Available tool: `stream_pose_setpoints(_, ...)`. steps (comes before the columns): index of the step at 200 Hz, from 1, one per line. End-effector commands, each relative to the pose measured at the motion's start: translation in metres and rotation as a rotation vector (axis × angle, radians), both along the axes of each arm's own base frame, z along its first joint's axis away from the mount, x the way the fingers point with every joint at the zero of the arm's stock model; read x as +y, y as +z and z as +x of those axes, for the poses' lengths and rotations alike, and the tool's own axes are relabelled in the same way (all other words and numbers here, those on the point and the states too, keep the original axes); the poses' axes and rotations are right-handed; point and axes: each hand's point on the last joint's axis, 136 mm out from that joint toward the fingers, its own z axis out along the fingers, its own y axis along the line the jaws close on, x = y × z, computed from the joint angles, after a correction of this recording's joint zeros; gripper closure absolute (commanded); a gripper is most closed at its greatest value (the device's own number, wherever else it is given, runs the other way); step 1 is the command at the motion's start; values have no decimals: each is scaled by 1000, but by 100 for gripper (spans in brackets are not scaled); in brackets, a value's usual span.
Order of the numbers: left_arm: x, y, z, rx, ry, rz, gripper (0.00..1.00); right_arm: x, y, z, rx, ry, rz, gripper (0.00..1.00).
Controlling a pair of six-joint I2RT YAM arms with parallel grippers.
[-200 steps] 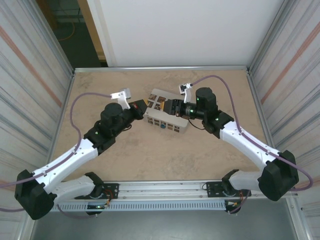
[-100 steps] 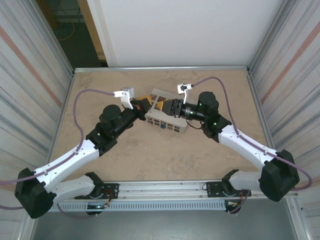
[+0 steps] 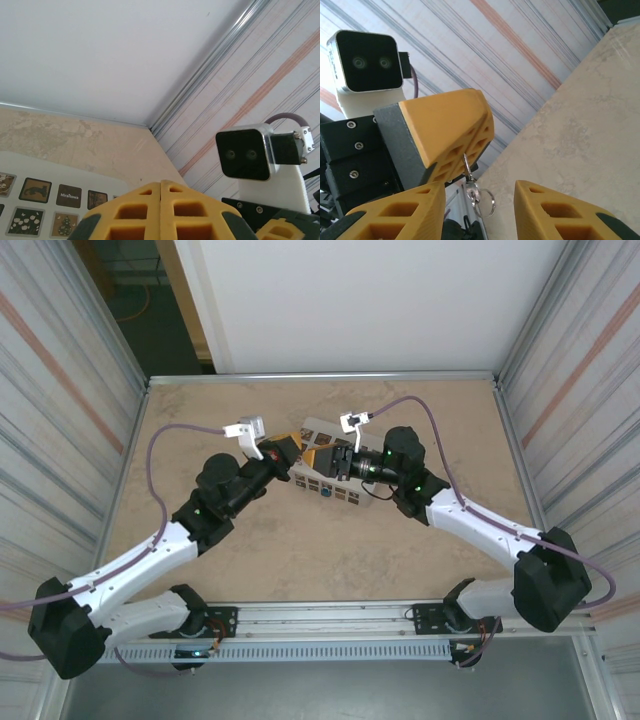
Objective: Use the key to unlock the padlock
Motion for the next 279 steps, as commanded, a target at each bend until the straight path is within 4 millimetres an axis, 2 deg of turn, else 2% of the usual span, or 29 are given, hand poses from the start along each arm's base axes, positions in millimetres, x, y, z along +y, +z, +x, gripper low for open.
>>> stream_pose_setpoints(1,8,16,-2,-29,22,-72,100,5,8,-5,-8,35,30,61)
stream_pose_setpoints(63,6,15,-1,-18,19,-81,100,15,11,-7,0,75,40,64)
stream_pose_setpoints(257,3,8,2,15,11,-118,100,18,14,-8,5,83,37,78)
stream_pose_setpoints(279,2,7,2,18,9,-121,100,18,14,-7,6,80,37,82)
